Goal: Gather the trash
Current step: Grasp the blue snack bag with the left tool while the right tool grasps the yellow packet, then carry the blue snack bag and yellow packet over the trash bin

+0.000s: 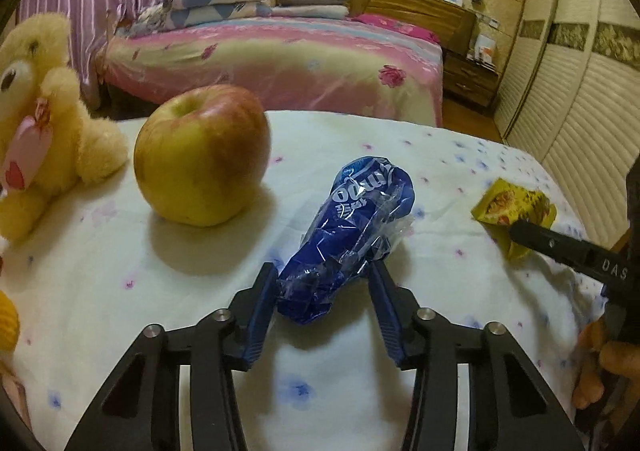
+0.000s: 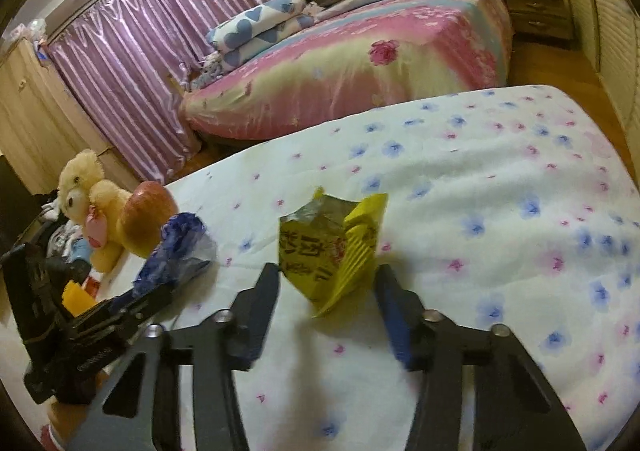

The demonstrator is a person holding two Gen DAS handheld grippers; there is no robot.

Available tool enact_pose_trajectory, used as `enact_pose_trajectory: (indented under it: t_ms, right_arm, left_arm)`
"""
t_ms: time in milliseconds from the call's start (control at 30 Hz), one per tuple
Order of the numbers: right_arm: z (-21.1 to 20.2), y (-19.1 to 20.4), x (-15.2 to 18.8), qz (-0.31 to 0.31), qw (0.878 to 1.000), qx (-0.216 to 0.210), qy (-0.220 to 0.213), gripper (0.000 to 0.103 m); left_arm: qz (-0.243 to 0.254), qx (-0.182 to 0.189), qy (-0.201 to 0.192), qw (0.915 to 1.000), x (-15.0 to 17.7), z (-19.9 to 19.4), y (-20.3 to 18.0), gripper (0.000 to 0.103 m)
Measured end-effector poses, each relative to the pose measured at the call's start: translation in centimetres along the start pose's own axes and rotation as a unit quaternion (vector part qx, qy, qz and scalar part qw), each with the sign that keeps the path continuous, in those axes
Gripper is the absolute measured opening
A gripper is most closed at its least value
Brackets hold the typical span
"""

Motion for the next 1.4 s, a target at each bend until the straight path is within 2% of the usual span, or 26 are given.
enact_pose_trajectory:
  t_ms: [133, 167, 200, 233, 500, 600, 633, 667, 700, 733, 767, 1133, 1200, 1233, 1267, 1400]
  right_arm:
    - [-1.0, 0.1, 0.2, -0.012, 1.000, 0.003, -0.013, 0.042]
    - [-1.3, 0.1, 0.3, -0.013, 1.000, 0.002, -0.014, 0.037]
    - [-1.5, 0.0, 0.5, -0.013, 1.000, 0.002, -0.014, 0.026]
    - [-1.9, -0.2, 0.7, -0.012, 1.000, 0.001, -0.012, 0.001]
    - [-5.2, -1.9, 3.2, -0.009, 1.000, 0.003, -0.014, 0.001]
    - [-5.7, -2.4, 3.3, 0.008, 1.000, -0.011, -0.008, 0.009]
    - [-5.5, -2.6, 3.2, 0.017, 1.000, -0.011, -0.004, 0.014]
    - [-5.4, -2.6, 3.1, 0.020, 1.000, -0.009, -0.002, 0.034]
    - [-5.2, -2.5, 2.8, 0.022, 1.000, -0.012, -0.004, 0.048]
    - [-5.2, -2.4, 2.7, 0.023, 1.000, -0.015, -0.010, 0.068]
    - [-5.2, -2.2, 2.5, 0.023, 0.999, -0.015, -0.017, 0.071]
    - [-0.5, -0.5, -1.0, 0.014, 1.000, -0.008, -0.019, 0.071]
    - [0.1, -0.5, -1.2, 0.007, 1.000, 0.003, -0.018, 0.067]
    - [0.4, -0.6, -1.2, 0.007, 1.000, 0.007, -0.014, 0.057]
    - [0.5, -0.8, -1.2, 0.009, 1.000, 0.008, -0.010, 0.042]
    - [-0.8, -1.2, -0.7, 0.004, 1.000, 0.006, -0.018, 0.040]
  left_arm:
    - [-0.002, 0.008, 0.004, 1.0000, 0.7, -0.5, -1.0, 0.037]
    - [-0.005, 0.009, 0.006, 0.9999, 1.0, -0.7, -1.3, 0.036]
    - [-0.007, 0.012, 0.008, 0.9999, 1.2, -0.9, -1.5, 0.035]
    - [-0.008, 0.014, 0.007, 0.9998, 1.5, -1.2, -1.8, 0.035]
    - [-0.013, 0.033, 0.006, 0.9994, 3.9, -3.4, -4.6, 0.034]
    - [-0.020, 0.035, 0.007, 0.9991, 4.5, -4.1, -5.0, 0.034]
    - [-0.023, 0.034, 0.006, 0.9991, 4.7, -4.4, -5.0, 0.034]
    - [-0.025, 0.032, 0.004, 0.9992, 4.9, -4.8, -5.0, 0.034]
    - [-0.027, 0.031, 0.003, 0.9992, 5.0, -5.1, -4.9, 0.034]
    - [-0.030, 0.030, 0.002, 0.9991, 5.1, -5.3, -4.8, 0.034]
    - [-0.033, 0.029, 0.002, 0.9990, 5.2, -5.5, -4.7, 0.034]
    - [-0.064, 0.033, 0.004, 0.9974, 5.4, -6.2, -3.8, 0.033]
    - [-0.066, 0.035, 0.004, 0.9972, 5.3, -6.1, -3.9, 0.033]
    - [-0.066, 0.036, 0.004, 0.9972, 5.2, -6.0, -4.0, 0.033]
    - [-0.065, 0.038, 0.003, 0.9972, 5.2, -6.0, -4.1, 0.033]
    - [-0.063, 0.044, 0.001, 0.9970, 5.1, -6.2, -4.8, 0.033]
Point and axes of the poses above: each gripper's, at about its wrist camera, not at the fingertips, and z roughly the way its jaws point, y to its left, x to its underside, the point moved 2 cm from there along z, roughly the way its jaws point, and after that the axes turned 3 degrees about x, right-handed, at the moved point
